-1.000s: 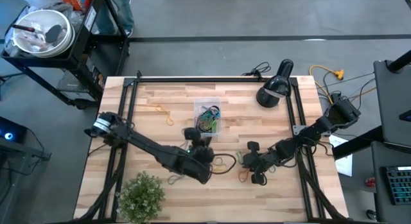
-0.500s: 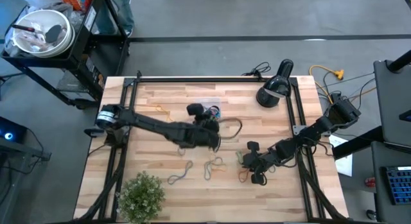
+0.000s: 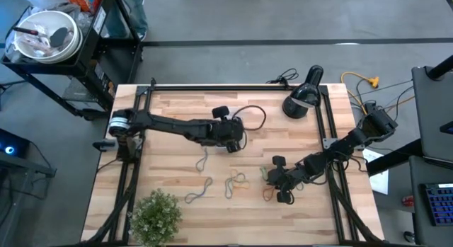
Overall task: Pick and place rubber bands into bin
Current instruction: Put the red rubber band into the transparent bin, then put the green rubber band into the transparent bin
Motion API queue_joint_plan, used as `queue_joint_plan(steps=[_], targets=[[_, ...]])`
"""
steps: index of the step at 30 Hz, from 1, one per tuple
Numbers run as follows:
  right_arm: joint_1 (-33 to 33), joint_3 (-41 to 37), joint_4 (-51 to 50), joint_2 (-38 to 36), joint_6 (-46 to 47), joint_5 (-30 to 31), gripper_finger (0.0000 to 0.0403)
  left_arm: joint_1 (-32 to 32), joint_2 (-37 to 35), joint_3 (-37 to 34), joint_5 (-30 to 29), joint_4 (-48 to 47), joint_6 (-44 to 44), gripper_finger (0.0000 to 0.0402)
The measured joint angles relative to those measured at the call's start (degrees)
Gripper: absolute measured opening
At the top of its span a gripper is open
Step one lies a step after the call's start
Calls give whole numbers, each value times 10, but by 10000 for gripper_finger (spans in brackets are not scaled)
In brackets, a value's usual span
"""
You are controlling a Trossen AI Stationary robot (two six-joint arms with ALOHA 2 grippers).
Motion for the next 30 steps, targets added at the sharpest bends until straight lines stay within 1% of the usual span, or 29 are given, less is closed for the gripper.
queue_joint_plan(steps=[2,3,6,12,14,16,24,27,30], targets=[[0,0,0,0,0,0,56,14,0,-4,53,-3,-28,0],[0,0,0,0,0,0,56,19,0,-6,63,-2,-40,0],[0,0,0,0,1,0,56,27,0,-12,68,-6,-56,0],[0,0,0,0,0,2,56,26,0,-13,70,-6,-56,0],[0,0,0,0,0,2,56,27,0,-13,70,-6,-56,6],[0,0,0,0,0,2,56,27,0,-14,70,-6,-56,21],[0,0,0,0,0,2,57,27,0,-21,70,-12,-71,110],[0,0,0,0,0,2,57,26,0,-21,69,-17,-72,129],[0,0,0,0,0,2,57,22,-7,-21,69,-20,-76,136]])
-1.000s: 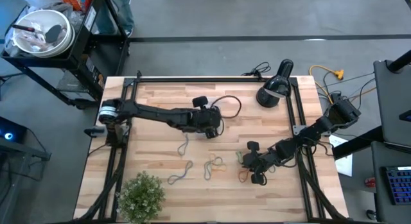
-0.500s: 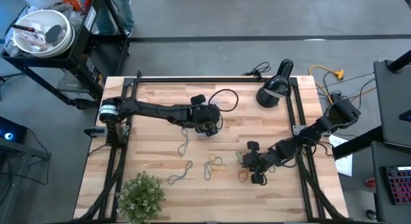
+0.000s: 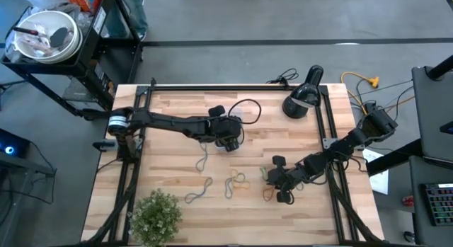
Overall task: Pick and place rubber bands into bin
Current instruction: Put the green rubber band into the transparent bin
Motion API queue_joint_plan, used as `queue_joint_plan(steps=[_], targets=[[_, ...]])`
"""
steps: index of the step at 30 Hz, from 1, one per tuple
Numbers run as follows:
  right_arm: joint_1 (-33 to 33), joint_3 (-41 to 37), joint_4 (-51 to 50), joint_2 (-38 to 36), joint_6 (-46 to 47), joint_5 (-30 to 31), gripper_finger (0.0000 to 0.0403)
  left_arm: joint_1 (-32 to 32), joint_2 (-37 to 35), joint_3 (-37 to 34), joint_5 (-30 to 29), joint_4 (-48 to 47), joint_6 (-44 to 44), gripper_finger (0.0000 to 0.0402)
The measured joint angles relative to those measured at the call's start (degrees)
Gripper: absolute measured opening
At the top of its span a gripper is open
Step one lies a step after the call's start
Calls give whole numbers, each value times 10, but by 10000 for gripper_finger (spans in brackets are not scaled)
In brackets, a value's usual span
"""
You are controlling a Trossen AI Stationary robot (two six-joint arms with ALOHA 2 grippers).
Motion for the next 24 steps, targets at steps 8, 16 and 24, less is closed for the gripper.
queue_joint_plan(steps=[8,16,24], targets=[[0,0,-9,0,12,34,57,-25,-34,0,-1,-3,-10,137],[0,-2,-8,0,19,29,57,-82,-67,0,-1,0,-24,137],[0,-9,-2,6,30,29,57,-186,-100,0,-29,24,-38,137]])
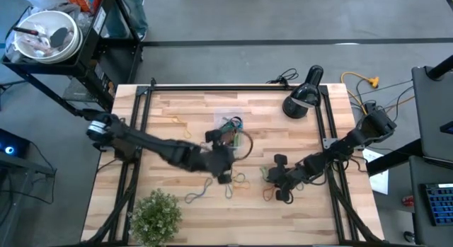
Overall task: Pick and place rubber bands into bin
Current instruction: Put the green rubber band into the transparent bin
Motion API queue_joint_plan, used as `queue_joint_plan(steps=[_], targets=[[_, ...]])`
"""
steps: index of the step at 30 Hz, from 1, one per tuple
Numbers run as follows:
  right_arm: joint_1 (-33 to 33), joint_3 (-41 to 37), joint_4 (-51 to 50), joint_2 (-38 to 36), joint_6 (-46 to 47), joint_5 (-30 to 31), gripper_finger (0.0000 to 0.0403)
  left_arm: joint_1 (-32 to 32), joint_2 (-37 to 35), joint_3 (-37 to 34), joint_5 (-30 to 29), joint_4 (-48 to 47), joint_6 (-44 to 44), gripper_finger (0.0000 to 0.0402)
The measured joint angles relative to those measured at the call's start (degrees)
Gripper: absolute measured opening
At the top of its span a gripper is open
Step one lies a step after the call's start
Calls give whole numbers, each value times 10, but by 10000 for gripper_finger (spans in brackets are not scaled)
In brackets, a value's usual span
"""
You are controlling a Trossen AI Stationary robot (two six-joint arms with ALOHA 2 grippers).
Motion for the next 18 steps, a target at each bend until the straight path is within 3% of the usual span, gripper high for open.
queue_joint_plan(steps=[10,18], targets=[[0,3,14,52,0,16,54,-169,-6,0,-80,67,30,137],[0,8,3,39,-13,13,9,-272,-4,-1,-133,139,88,137]])
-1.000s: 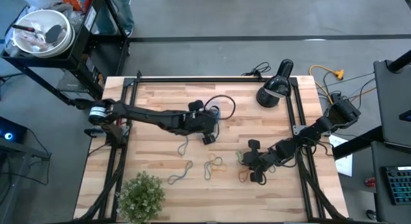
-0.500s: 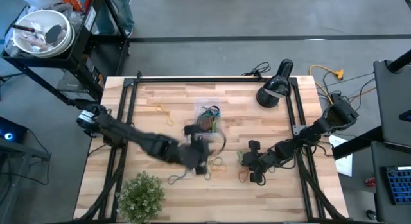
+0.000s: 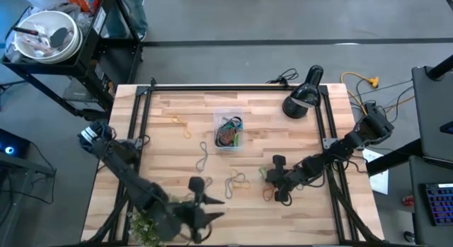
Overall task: Pick and place rubber bands into bin
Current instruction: Put the green rubber band into the transparent bin
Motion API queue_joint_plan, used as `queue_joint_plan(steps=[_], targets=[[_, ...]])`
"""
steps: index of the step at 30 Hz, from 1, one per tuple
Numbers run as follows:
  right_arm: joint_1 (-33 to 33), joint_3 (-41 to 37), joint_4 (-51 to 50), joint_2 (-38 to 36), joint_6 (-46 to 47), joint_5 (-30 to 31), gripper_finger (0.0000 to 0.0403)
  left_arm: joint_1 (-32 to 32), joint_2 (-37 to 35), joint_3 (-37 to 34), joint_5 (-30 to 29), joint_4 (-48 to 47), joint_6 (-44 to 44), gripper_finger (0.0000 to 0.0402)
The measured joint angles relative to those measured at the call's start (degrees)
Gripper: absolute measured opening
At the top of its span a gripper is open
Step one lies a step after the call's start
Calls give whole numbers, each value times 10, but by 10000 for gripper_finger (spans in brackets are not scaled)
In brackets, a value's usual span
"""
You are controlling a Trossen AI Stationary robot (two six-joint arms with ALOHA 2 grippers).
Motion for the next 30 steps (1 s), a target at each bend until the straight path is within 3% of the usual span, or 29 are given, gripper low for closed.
queue_joint_plan(steps=[10,19,23,30], targets=[[19,45,-4,1,-87,49,8,-54,0,0,-46,4,21,137],[10,128,1,0,-269,132,8,-65,0,-25,-46,-24,16,137],[-12,165,2,0,-361,166,8,-64,0,-44,-45,-41,16,137],[-87,208,3,-1,-466,168,8,-64,0,-45,-46,-93,4,137]])
